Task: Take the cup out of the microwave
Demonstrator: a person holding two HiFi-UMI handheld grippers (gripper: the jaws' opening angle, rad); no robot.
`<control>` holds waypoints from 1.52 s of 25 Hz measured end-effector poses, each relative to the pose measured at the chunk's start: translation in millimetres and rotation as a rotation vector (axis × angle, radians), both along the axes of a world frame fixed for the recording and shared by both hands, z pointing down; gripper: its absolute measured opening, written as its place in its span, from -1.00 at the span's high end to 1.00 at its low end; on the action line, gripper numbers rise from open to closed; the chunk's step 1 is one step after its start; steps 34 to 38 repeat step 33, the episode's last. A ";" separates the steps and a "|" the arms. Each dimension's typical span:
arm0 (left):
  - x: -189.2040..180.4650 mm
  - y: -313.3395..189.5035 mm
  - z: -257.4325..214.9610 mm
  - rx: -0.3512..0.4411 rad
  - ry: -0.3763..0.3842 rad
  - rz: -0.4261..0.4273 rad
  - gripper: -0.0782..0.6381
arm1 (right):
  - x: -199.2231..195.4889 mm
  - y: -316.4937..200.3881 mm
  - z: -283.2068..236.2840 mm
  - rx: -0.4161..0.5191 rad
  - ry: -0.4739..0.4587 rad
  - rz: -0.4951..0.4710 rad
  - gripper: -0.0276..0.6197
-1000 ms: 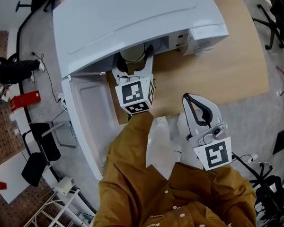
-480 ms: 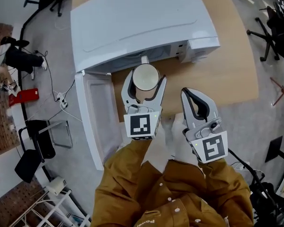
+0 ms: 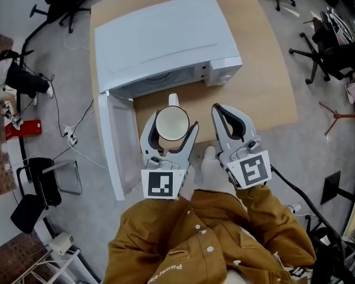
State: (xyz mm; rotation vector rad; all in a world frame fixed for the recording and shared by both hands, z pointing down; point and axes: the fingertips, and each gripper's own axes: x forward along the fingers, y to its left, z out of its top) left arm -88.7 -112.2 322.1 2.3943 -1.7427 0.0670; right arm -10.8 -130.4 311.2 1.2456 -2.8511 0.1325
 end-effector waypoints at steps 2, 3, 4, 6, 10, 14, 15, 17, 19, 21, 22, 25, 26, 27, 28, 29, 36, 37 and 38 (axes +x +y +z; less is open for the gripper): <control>3.0 12.1 -12.0 -0.001 -0.023 0.023 -0.29 | 3.1 3.1 -12.8 0.014 0.008 -0.001 0.90; 3.5 18.6 -16.1 -0.005 -0.042 0.036 -0.29 | 4.9 5.0 -19.3 0.022 0.014 -0.001 0.90; 3.6 24.6 -21.3 -0.005 -0.055 0.043 -0.29 | 6.4 7.4 -25.6 0.028 0.021 -0.002 0.90; 3.8 34.7 -35.4 0.008 -0.051 0.047 -0.29 | 8.2 14.4 -37.4 0.031 0.032 -0.010 0.90; 4.7 52.5 -59.0 0.024 -0.035 0.050 -0.29 | 12.5 35.8 -61.1 0.028 0.013 -0.019 0.90; 6.7 64.6 -72.8 0.024 -0.024 0.058 -0.29 | 16.9 55.1 -73.6 0.032 0.014 -0.013 0.90; 7.2 67.0 -74.9 0.024 -0.021 0.060 -0.29 | 17.2 58.5 -73.9 0.031 0.017 -0.014 0.90; 7.4 70.8 -77.5 0.024 -0.012 0.061 -0.29 | 17.0 62.6 -73.0 0.028 0.022 -0.015 0.90; 6.9 73.2 -78.6 0.024 -0.003 0.061 -0.29 | 16.4 63.0 -73.8 0.029 0.022 -0.013 0.90; 7.1 74.2 -78.1 0.020 0.001 0.063 -0.29 | 16.0 62.3 -76.4 0.033 0.022 -0.011 0.90; 7.8 74.5 -77.1 0.017 0.001 0.065 -0.29 | 16.0 62.3 -76.8 0.035 0.023 -0.012 0.90; 12.9 74.6 -73.0 0.013 0.004 0.067 -0.29 | 18.2 62.5 -72.5 0.033 0.027 -0.020 0.90; 14.3 74.8 -72.1 0.013 0.005 0.066 -0.29 | 19.1 62.7 -70.4 0.030 0.027 -0.023 0.90; 14.9 75.3 -71.6 0.013 0.007 0.065 -0.29 | 19.2 63.0 -69.2 0.027 0.027 -0.023 0.90; 14.7 75.9 -71.7 0.013 0.008 0.066 -0.29 | 18.6 63.7 -68.9 0.026 0.026 -0.024 0.90; 14.0 76.9 -72.1 0.014 0.009 0.067 -0.29 | 17.3 64.8 -69.5 0.026 0.024 -0.024 0.90; 10.2 82.5 -72.8 0.014 0.008 0.072 -0.29 | 11.1 69.9 -71.9 0.033 0.022 -0.026 0.90; 10.2 82.5 -72.8 0.014 0.008 0.072 -0.29 | 11.1 69.9 -71.9 0.033 0.022 -0.026 0.90; 10.2 82.5 -72.8 0.014 0.008 0.072 -0.29 | 11.1 69.9 -71.9 0.033 0.022 -0.026 0.90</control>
